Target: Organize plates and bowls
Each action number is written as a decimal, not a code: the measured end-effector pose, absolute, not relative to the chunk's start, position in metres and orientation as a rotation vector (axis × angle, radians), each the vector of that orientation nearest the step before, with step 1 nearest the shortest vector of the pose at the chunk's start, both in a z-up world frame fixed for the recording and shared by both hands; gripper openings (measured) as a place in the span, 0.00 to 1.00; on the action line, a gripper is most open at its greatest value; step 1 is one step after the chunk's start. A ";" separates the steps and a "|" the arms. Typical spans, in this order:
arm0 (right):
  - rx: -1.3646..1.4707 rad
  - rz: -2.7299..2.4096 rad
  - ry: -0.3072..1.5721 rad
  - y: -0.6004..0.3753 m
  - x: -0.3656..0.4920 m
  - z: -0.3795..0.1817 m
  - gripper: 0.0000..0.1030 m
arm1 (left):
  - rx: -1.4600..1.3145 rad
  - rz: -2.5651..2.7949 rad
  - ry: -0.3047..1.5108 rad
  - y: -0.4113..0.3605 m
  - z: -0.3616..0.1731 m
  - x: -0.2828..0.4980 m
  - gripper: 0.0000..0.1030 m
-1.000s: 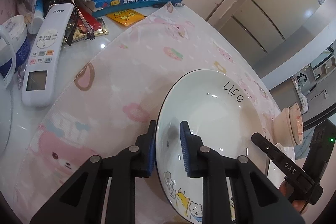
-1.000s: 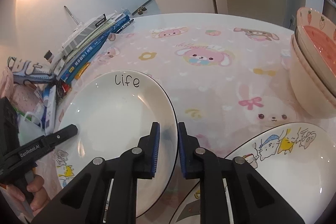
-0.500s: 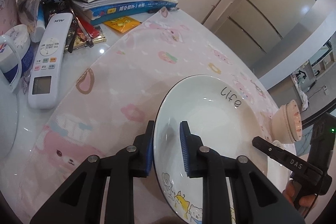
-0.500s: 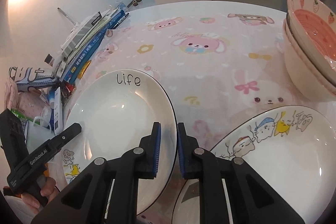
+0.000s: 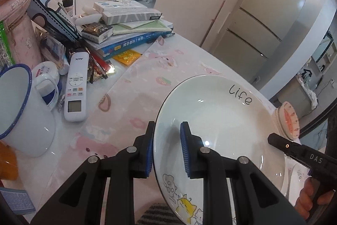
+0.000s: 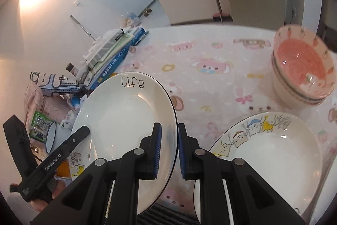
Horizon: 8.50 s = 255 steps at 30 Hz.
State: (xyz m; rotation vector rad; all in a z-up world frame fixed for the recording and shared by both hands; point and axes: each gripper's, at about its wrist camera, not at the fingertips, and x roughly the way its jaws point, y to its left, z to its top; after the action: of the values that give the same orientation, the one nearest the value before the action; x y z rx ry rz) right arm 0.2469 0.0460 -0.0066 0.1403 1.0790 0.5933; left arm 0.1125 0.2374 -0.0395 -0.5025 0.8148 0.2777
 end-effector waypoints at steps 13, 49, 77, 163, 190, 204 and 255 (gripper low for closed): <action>0.195 0.565 0.974 -0.020 0.218 0.056 0.16 | -0.442 0.156 0.769 0.192 0.019 0.101 0.19; 0.366 0.374 0.968 -0.165 0.191 0.007 0.19 | -0.408 -0.064 0.813 0.070 0.000 0.136 0.19; 0.292 0.235 1.080 -0.178 0.208 -0.055 0.19 | -0.250 -0.099 0.938 0.038 -0.075 0.162 0.20; 0.262 0.134 0.978 -0.193 0.190 -0.030 0.70 | -0.014 0.007 0.701 0.004 -0.057 0.140 0.93; 0.124 -0.034 0.729 -0.312 0.102 0.064 0.87 | -0.004 -0.273 0.465 -0.079 0.064 0.101 0.99; 0.106 -0.032 0.891 -0.375 0.099 0.034 0.87 | 0.021 -0.471 0.733 -0.152 0.033 0.161 0.99; 0.735 0.209 1.159 -0.409 0.145 -0.105 0.30 | 0.130 -0.482 1.105 -0.196 -0.099 0.243 0.19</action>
State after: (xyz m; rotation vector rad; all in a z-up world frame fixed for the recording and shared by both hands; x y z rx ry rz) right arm 0.1454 -0.4092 -0.1048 0.7354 1.1590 0.2089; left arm 0.2431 -0.1963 -0.0987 0.1300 1.1049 -0.4817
